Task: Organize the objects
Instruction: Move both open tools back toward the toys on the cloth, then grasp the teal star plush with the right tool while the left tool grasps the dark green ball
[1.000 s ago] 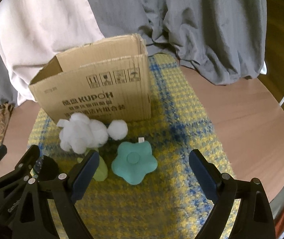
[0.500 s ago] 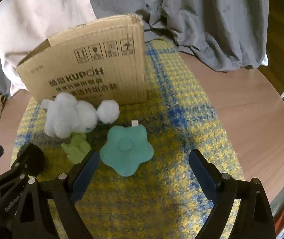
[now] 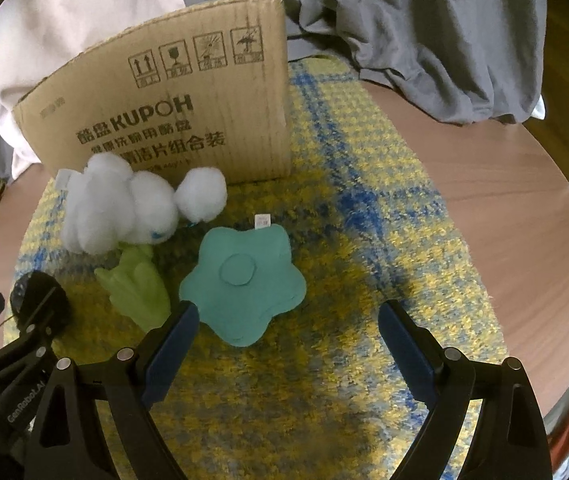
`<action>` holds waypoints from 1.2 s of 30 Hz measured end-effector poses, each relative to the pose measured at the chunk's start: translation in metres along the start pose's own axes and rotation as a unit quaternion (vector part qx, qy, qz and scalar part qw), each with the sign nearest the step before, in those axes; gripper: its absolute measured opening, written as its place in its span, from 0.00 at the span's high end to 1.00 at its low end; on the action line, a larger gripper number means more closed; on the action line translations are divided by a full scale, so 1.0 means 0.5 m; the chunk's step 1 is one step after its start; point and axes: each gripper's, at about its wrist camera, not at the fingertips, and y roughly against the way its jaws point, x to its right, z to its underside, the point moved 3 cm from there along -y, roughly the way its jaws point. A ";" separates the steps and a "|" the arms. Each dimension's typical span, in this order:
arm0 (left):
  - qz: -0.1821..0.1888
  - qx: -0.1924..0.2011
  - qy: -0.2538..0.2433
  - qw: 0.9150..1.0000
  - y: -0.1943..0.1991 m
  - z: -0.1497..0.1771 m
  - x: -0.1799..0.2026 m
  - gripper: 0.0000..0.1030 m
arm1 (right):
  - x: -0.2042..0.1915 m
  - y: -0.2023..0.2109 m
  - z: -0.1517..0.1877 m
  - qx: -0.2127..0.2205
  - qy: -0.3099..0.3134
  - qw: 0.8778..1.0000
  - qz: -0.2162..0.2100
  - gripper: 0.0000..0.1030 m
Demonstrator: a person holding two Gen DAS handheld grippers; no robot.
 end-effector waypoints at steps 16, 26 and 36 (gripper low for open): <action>-0.005 -0.018 0.005 1.000 -0.039 0.010 -0.013 0.01 | -0.034 -0.039 -0.004 -0.018 0.025 0.999 -0.012 0.11; -0.004 -0.023 0.010 1.000 -0.058 0.007 -0.023 0.03 | -0.047 -0.061 -0.020 -0.021 0.033 0.999 -0.016 0.11; 0.011 -0.032 0.003 0.999 -0.069 0.011 -0.016 0.29 | -0.049 -0.070 -0.024 -0.019 0.031 0.999 -0.033 0.21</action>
